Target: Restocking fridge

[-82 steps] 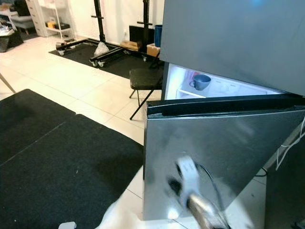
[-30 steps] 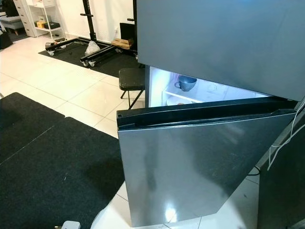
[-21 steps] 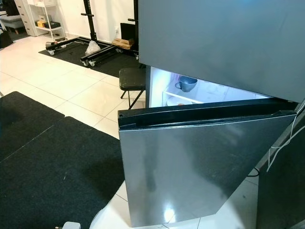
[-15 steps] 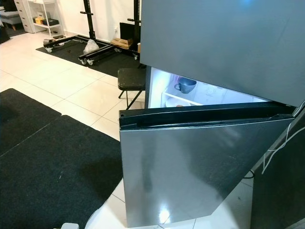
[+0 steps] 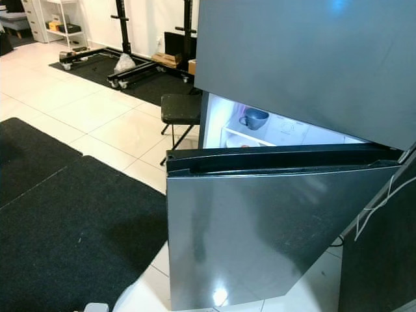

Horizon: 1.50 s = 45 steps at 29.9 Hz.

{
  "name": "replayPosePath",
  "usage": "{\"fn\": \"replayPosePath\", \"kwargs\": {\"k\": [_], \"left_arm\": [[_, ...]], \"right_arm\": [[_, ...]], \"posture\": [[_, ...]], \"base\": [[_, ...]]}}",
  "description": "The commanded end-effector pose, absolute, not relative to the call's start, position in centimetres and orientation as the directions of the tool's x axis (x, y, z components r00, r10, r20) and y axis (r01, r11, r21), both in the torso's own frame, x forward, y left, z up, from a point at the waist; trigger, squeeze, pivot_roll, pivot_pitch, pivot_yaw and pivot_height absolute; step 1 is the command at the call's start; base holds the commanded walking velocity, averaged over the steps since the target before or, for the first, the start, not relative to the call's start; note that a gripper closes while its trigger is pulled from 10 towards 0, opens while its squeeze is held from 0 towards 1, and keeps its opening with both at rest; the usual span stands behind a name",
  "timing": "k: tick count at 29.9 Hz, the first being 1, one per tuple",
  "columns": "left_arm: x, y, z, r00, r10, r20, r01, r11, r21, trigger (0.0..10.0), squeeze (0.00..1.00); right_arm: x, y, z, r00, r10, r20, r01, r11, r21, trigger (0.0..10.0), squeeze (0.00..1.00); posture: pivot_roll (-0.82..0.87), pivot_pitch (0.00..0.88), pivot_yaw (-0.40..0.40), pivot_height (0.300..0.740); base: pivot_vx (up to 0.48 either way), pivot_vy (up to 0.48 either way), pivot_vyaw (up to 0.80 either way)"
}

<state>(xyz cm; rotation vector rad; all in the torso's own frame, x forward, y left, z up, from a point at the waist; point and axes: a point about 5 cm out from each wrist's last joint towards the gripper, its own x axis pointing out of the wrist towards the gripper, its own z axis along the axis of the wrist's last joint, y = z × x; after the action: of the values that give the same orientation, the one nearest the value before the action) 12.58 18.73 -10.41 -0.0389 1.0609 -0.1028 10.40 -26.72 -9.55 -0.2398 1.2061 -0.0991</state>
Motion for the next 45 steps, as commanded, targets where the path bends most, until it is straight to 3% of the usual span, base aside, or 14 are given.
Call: {"fn": "replayPosePath", "kwargs": {"k": [1, 7, 15, 16, 20, 22, 25, 34, 45], "left_arm": [[11.5, 17.2, -10.9, 0.447, -0.148, -0.882, 0.07, 0.989, -0.131, 10.0, 0.0], [11.6, 17.0, -10.9, 0.443, -0.155, -0.883, 0.087, 0.988, -0.13, 10.0, 0.0], [12.6, 17.7, -10.5, 0.466, -0.145, -0.873, 0.105, 0.989, -0.108, 10.0, 0.0], [12.8, 18.0, -10.4, 0.47, -0.149, -0.87, 0.106, 0.988, -0.112, 10.0, 0.0], [12.7, 18.5, -10.4, 0.463, -0.148, -0.874, 0.119, 0.987, -0.104, 10.0, 0.0], [12.5, 18.9, -10.4, 0.455, -0.154, -0.877, 0.132, 0.986, -0.104, 10.0, 0.0], [12.6, 19.3, -10.3, 0.457, -0.157, -0.875, 0.139, 0.985, -0.104, 10.0, 0.0], [12.6, 19.7, -10.2, 0.451, -0.148, -0.88, 0.161, 0.983, -0.083, 10.0, 0.0], [12.1, 18.5, -10.5, 0.441, -0.172, -0.881, 0.163, 0.98, -0.109, 10.0, 0.0]], "right_arm": [[10.1, -26.8, -9.6, 0.348, -0.205, -0.915, -0.042, 0.971, -0.234, 10.0, 0.0], [10.0, -27.0, -9.6, 0.352, -0.22, -0.91, -0.018, 0.97, -0.241, 10.0, 0.0], [12.9, -26.8, -8.7, 0.438, -0.224, -0.871, 0.028, 0.971, -0.236, 10.0, 0.0], [14.4, -26.2, -8.4, 0.492, -0.182, -0.851, 0.057, 0.982, -0.178, 10.0, 0.0], [16.2, -24.9, -7.9, 0.565, -0.1, -0.819, 0.074, 0.995, -0.071, 10.0, 0.0], [17.9, -23.4, -7.3, 0.645, 0.018, -0.764, 0.065, 0.995, 0.078, 10.0, 0.0], [18.9, -22.2, -6.9, 0.691, 0.121, -0.712, 0.02, 0.982, 0.186, 10.0, 0.0], [19.8, -20.7, -6.2, 0.742, 0.27, -0.614, -0.043, 0.933, 0.358, 10.0, 0.0], [19.8, -20.4, -5.9, 0.732, 0.369, -0.573, -0.134, 0.902, 0.41, 10.0, 0.0]], "posture": [[-0.03, 0.0, -0.08, 0.74], [-0.04, 0.0, -0.077, 0.74], [-0.03, 0.0, -0.049, 0.74], [-0.03, 0.0, -0.043, 0.74], [-0.03, 0.0, -0.022, 0.74], [-0.02, 0.0, -0.006, 0.74], [-0.02, 0.0, 0.007, 0.74], [-0.02, 0.0, 0.013, 0.74], [-0.02, 0.0, -0.014, 0.74]], "base": [[0.0, 0.0, 0.0], [0.0, 0.0, 0.0], [0.0, 0.0, 0.0], [0.0, 0.0, 0.0], [0.0, 0.0, 0.0], [0.0, 0.0, 0.0], [0.086, 0.0, 0.0], [0.338, 0.0, 0.0], [0.388, 0.0, 0.0]]}}
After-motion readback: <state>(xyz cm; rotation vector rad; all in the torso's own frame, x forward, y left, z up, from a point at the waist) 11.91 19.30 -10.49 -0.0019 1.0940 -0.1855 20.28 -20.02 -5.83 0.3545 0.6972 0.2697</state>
